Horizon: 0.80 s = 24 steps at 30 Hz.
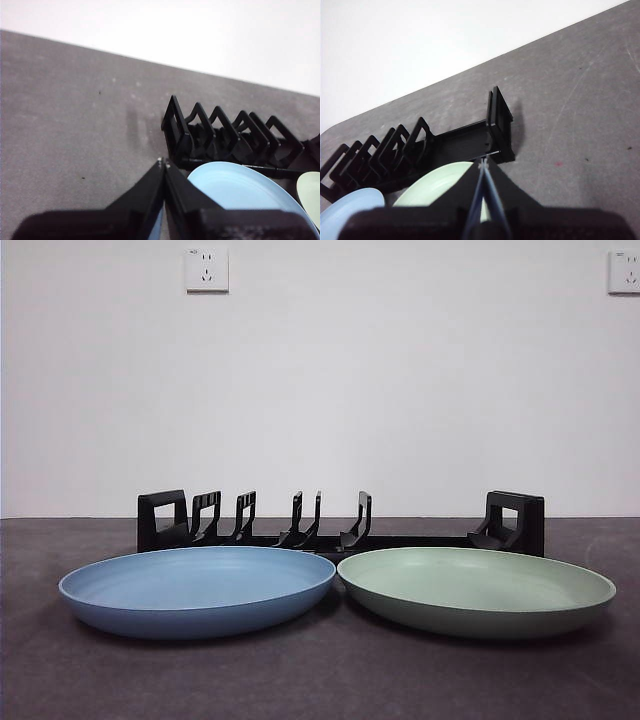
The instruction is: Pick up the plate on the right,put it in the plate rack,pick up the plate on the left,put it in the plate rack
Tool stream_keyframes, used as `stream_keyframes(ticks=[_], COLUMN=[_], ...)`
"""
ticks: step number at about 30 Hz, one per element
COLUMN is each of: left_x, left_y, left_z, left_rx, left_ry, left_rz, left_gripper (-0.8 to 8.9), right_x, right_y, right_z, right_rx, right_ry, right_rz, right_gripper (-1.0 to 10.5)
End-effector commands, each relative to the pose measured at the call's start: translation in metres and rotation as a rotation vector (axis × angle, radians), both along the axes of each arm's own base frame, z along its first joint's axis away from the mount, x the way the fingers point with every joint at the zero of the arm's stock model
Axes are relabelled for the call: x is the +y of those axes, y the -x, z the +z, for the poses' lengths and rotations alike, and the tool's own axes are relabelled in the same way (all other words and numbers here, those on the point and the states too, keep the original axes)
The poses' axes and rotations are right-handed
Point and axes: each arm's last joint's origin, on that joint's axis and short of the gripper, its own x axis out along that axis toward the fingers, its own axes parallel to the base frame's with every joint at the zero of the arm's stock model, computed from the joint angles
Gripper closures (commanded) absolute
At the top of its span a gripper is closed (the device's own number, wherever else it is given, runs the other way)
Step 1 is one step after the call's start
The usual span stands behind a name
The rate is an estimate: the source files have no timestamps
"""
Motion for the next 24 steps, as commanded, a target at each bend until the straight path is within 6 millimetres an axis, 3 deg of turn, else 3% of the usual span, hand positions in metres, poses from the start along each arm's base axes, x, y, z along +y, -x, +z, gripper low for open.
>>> stream_keyframes(ticks=[1, 12, 15, 20, 21, 22, 24], left_x=[-0.001, -0.012, -0.016, -0.023, -0.024, -0.026, -0.030], left_y=[-0.012, -0.074, -0.089, -0.111, -0.112, -0.113, -0.112], left_z=[0.012, 0.058, 0.062, 0.057, 0.055, 0.053, 0.053], left_rx=[0.051, 0.167, 0.199, 0.269, 0.281, 0.294, 0.294], left_ry=[0.002, -0.050, -0.024, 0.026, 0.029, 0.029, 0.026], left_rz=[-0.008, -0.218, -0.297, -0.428, -0.440, -0.449, -0.463], left_gripper=[8.20, 8.18, 8.18, 8.12, 7.95, 6.99, 5.73], right_x=[0.001, 0.006, 0.008, 0.018, 0.019, 0.020, 0.021], right_y=[-0.007, -0.057, -0.073, -0.105, -0.111, -0.117, -0.124], right_z=[0.015, 0.058, 0.063, 0.059, 0.056, 0.052, 0.043], right_rx=[0.030, 0.297, 0.395, 0.530, 0.550, 0.575, 0.619], right_ry=[-0.003, 0.180, 0.212, 0.144, 0.126, 0.115, 0.112], right_rz=[-0.004, 0.055, 0.095, 0.325, 0.356, 0.373, 0.374], right_gripper=[9.6, 9.6, 9.6, 9.5, 9.4, 9.3, 7.7])
